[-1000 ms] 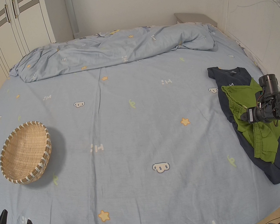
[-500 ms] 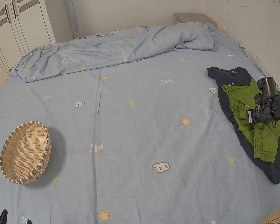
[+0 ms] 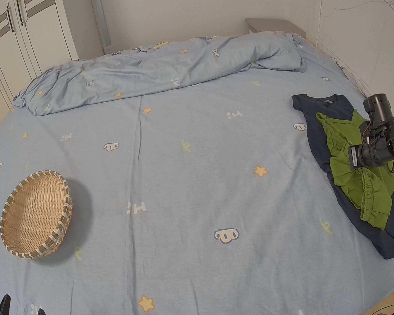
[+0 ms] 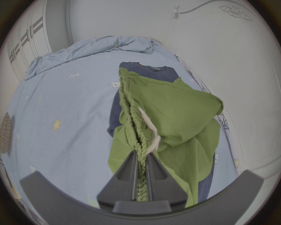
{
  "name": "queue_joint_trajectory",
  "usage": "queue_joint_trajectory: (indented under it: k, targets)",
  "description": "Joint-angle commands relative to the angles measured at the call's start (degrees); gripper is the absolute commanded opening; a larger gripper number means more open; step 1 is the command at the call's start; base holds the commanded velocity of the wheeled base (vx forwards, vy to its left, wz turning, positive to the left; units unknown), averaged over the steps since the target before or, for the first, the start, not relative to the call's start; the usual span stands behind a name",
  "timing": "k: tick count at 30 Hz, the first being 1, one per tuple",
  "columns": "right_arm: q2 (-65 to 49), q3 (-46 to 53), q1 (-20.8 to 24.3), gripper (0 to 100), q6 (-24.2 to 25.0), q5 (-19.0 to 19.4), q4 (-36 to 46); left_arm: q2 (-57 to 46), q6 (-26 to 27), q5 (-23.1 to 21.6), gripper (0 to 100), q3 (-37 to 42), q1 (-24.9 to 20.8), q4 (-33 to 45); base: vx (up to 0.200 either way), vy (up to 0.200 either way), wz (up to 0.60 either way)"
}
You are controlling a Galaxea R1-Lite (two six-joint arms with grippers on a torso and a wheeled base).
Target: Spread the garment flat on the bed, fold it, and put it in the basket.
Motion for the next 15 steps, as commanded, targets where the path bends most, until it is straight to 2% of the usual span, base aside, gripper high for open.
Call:
queue_joint_trajectory:
  k: [1, 2, 6, 9, 12, 14, 15]
  targets:
    - [-9.6, -9.1, 5.3, 0, 4.6, 5.2, 12.4, -0.9, 0.0, 0.0, 100, 1.0, 0.0, 0.0, 0.0, 0.0, 0.0]
    - [-10.7, -10.6, 6.3, 0, 5.4, 6.5, 14.9, -0.9, 0.0, 0.0, 100, 1.0, 0.0, 0.0, 0.0, 0.0, 0.0]
    - [-12.7, -13.8, 10.8, 0, 7.6, 7.4, 20.6, -0.9, 0.0, 0.0, 100, 1.0, 0.0, 0.0, 0.0, 0.0, 0.0]
    - [-13.9, -13.7, 13.7, 0, 9.1, 7.4, 21.1, -0.9, 0.0, 0.0, 100, 1.0, 0.0, 0.0, 0.0, 0.0, 0.0]
    - [-14.4, -14.1, 19.3, 0, 12.4, 7.3, 20.9, -0.9, 0.0, 0.0, 100, 1.0, 0.0, 0.0, 0.0, 0.0, 0.0]
    - [-14.4, -14.2, 19.8, 0, 12.6, 7.3, 20.9, -0.9, 0.0, 0.0, 100, 1.0, 0.0, 0.0, 0.0, 0.0, 0.0]
    - [-14.3, -14.8, 23.3, 0, 13.4, 7.3, 21.1, -0.9, 0.0, 0.0, 100, 1.0, 0.0, 0.0, 0.0, 0.0, 0.0]
